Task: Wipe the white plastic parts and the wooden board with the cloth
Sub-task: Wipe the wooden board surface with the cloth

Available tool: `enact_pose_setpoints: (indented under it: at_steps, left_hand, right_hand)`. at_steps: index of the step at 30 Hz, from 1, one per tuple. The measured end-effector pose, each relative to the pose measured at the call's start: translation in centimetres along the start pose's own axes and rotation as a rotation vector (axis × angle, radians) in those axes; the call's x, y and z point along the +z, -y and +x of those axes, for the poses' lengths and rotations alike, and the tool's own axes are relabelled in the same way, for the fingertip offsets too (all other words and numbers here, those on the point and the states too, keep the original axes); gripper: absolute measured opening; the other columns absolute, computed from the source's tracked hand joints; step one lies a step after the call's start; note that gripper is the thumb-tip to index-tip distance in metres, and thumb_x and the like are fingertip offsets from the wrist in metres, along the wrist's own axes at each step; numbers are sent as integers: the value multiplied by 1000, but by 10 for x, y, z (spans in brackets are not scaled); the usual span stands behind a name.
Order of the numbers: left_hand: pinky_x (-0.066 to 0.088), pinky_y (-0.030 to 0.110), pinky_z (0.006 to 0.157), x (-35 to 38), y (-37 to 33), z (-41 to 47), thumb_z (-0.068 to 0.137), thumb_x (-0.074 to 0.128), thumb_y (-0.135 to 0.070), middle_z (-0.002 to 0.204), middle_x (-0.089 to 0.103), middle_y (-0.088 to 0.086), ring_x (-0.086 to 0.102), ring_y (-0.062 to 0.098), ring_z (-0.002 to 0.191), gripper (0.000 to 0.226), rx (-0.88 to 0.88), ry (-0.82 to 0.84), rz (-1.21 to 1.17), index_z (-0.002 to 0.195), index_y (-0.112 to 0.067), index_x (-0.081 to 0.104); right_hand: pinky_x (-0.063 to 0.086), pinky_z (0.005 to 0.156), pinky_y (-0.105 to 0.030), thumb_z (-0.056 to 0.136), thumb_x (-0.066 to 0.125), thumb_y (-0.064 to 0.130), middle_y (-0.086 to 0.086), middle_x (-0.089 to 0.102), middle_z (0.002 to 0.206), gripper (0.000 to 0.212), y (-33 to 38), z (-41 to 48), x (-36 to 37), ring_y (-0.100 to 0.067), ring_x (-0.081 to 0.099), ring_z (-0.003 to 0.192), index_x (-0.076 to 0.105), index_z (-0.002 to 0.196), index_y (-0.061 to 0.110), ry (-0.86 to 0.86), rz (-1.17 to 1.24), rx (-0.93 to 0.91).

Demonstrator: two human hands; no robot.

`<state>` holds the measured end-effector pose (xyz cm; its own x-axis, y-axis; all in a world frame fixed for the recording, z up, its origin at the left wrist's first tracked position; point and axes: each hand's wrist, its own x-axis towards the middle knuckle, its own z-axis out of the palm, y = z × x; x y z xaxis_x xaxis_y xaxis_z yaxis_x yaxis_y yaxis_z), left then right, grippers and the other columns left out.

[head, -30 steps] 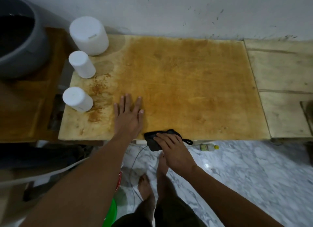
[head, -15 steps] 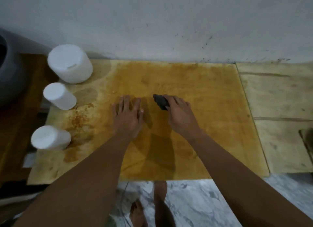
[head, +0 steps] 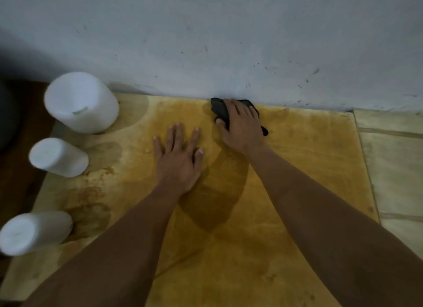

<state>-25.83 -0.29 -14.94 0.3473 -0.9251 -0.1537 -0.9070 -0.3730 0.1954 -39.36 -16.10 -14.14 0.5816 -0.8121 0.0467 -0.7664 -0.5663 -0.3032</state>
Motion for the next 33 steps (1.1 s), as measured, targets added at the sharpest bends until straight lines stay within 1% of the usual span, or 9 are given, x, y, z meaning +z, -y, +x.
enact_pose_setpoints:
  at_steps: [4, 8, 12, 15, 19, 23, 28, 31, 33]
  left_hand:
    - [-5, 62, 124, 1, 1, 0, 104, 9, -55, 172, -5, 7, -11, 27, 158, 60, -1, -9, 2, 162, -39, 3]
    - [-5, 62, 124, 1, 0, -3, 104, 7, -54, 172, -5, 8, -10, 27, 158, 61, 5, -19, 6, 162, -38, 2]
    - [-4, 61, 124, 4, -1, -10, 105, 3, -51, 172, -6, 7, -11, 27, 158, 60, -6, -16, 15, 162, -35, -2]
    - [-6, 59, 125, 8, -2, -35, 108, 8, -49, 171, -11, 7, -14, 27, 158, 58, -7, 2, 19, 162, -34, -6]
    - [-6, 58, 125, 15, 3, -86, 105, 1, -54, 171, -13, 6, -16, 26, 157, 61, -7, 36, 15, 162, -34, -7]
    - [-3, 58, 125, 19, 9, -137, 103, -1, -54, 172, -6, 8, -9, 28, 158, 64, 25, 33, 14, 163, -32, 0]
    - [1, 54, 127, 33, 21, -200, 107, 6, -51, 172, -1, 10, -5, 31, 159, 62, 47, 13, 5, 164, -27, 2]
    - [2, 53, 127, 31, 25, -224, 106, 5, -51, 172, 0, 11, -3, 32, 158, 63, 36, 8, 19, 164, -27, 3]
    - [0, 53, 127, 30, 25, -236, 105, 4, -52, 172, -2, 12, -5, 33, 158, 64, 33, 35, 5, 164, -28, 2]
  right_hand:
    - [10, 123, -47, 105, 25, 44, -4, 27, 162, 53, -2, 2, 5, -21, 17, 151, 30, 153, 21, 57, -28, -4]
    - [6, 123, -44, 108, 22, 36, -4, 21, 164, 50, 1, -10, 4, -17, 12, 152, 24, 155, 18, 91, -64, -19]
    - [5, 124, -41, 108, 23, 41, -3, 26, 162, 54, 6, -43, 3, -14, 12, 152, 18, 156, 17, 122, -23, -16]
    - [7, 124, -42, 106, 25, 51, -4, 33, 159, 65, 15, -82, 1, -15, 18, 151, 12, 157, 14, 114, 22, -14]
    - [6, 124, -42, 104, 16, 54, 1, 21, 164, 62, 33, -149, 4, -13, 12, 152, 20, 157, 22, 142, -56, -2]
    - [4, 124, -41, 106, 14, 49, 4, 19, 164, 57, 57, -215, 8, -10, 10, 152, 24, 156, 25, 179, -61, 2]
    - [17, 117, -45, 104, 26, 42, -6, 39, 155, 55, 83, -302, 15, -18, 32, 146, 44, 148, 15, 152, -116, -67]
    - [17, 117, -45, 104, 37, 34, -6, 36, 157, 50, 95, -349, 17, -18, 28, 148, 42, 149, 14, 150, -96, -129]
    - [16, 118, -45, 98, 47, 21, -7, 35, 158, 53, 99, -374, 17, -19, 27, 148, 39, 150, 14, 173, -82, -161]
